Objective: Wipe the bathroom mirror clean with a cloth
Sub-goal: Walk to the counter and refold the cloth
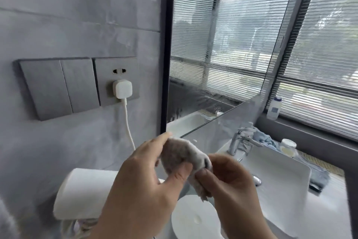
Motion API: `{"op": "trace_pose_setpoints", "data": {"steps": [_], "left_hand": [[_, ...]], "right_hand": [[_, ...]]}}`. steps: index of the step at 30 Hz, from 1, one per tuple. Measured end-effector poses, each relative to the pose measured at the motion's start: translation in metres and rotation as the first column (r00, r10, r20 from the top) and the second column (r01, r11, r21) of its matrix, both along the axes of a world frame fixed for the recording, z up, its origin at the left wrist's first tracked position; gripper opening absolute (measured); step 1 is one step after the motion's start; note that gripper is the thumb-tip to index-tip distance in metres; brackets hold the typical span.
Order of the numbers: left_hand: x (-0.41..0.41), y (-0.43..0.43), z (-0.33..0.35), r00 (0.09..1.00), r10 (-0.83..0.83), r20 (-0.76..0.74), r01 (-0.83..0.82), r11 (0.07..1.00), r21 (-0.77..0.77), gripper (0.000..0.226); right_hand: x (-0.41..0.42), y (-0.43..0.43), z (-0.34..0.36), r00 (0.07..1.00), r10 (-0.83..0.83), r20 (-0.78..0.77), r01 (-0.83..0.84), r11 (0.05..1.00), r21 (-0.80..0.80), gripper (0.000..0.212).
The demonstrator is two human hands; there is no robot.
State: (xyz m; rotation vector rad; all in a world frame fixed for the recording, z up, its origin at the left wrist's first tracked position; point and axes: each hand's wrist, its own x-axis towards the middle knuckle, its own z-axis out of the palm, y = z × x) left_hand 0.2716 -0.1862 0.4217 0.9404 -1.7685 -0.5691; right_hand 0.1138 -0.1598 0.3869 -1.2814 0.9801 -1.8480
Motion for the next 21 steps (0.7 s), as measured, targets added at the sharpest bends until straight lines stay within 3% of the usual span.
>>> {"op": "trace_pose_setpoints", "data": {"steps": [4, 8, 11, 15, 20, 21], "left_hand": [[-0.016, 0.005, -0.007, 0.983, -0.082, -0.163, 0.101, 0.989, 0.108, 0.025], [-0.044, 0.017, -0.013, 0.946, -0.113, -0.303, 0.19, 0.952, 0.238, 0.029], [-0.071, 0.021, -0.019, 0.952, -0.037, -0.303, 0.117, 0.961, 0.251, 0.025], [-0.106, 0.021, -0.029, 0.958, 0.048, -0.284, 0.011, 0.98, 0.201, 0.02], [-0.149, 0.022, -0.054, 0.951, 0.081, -0.299, 0.006, 0.961, 0.278, 0.008], [-0.157, 0.021, -0.06, 0.951, 0.083, -0.297, 0.01, 0.955, 0.298, 0.007]], "right_hand": [[-0.019, 0.011, -0.01, 0.995, -0.045, -0.093, 0.044, 0.999, -0.017, 0.013], [-0.045, 0.029, -0.014, 0.998, -0.036, -0.059, 0.038, 0.999, 0.028, 0.018], [-0.07, 0.041, -0.015, 0.996, -0.046, -0.08, 0.051, 0.997, 0.063, 0.023], [-0.11, 0.046, -0.03, 0.947, -0.17, -0.271, 0.195, 0.978, 0.069, 0.032], [-0.171, 0.06, -0.06, 0.92, -0.288, -0.268, 0.335, 0.93, 0.152, 0.012], [-0.184, 0.064, -0.069, 0.901, -0.308, -0.307, 0.371, 0.912, 0.175, 0.017]]}}
